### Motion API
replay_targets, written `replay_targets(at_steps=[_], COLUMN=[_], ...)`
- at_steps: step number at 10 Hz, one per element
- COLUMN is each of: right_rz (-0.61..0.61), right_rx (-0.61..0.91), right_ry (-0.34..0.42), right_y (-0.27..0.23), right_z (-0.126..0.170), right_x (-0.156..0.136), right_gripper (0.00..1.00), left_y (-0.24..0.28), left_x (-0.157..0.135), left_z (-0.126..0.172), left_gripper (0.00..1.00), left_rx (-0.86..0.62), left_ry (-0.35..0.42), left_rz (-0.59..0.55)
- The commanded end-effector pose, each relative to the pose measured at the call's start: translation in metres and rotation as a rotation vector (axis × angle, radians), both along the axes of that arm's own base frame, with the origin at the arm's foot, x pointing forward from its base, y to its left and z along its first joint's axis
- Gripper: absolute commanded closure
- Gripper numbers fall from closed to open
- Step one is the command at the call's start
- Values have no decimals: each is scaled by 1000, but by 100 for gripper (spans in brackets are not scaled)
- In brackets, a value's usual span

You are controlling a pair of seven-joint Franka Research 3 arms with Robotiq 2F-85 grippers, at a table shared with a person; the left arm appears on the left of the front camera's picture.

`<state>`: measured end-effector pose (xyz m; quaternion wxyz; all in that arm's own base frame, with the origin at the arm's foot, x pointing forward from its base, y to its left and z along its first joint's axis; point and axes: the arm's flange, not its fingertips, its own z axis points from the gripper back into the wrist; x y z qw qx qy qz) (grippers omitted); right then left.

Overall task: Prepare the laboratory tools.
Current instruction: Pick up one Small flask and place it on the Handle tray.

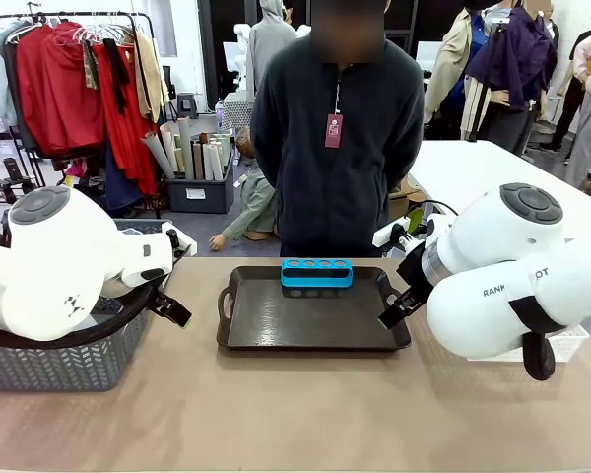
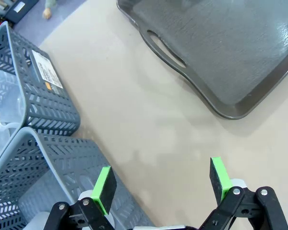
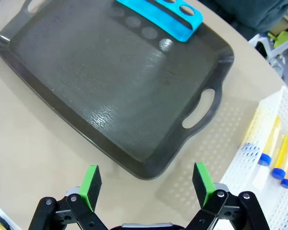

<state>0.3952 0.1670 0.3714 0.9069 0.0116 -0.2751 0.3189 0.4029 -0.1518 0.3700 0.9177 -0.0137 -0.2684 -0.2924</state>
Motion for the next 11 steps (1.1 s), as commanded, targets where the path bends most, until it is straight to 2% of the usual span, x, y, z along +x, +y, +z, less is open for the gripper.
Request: replay_targets(at_steps=[1, 9, 11], right_rz=[0, 0, 50], right_rx=[1, 0, 11], right_ry=[0, 0, 34], right_y=[0, 0, 10], right_z=[0, 0, 3], right_x=[0, 0, -8], right_gripper=[0, 0, 0], left_y=[0, 0, -9], left_x=[0, 0, -7], left_z=[0, 0, 10], left_gripper=[0, 0, 0], left_rx=[0, 0, 17], left_ry=[0, 0, 44], left_rz=[1, 0, -24])
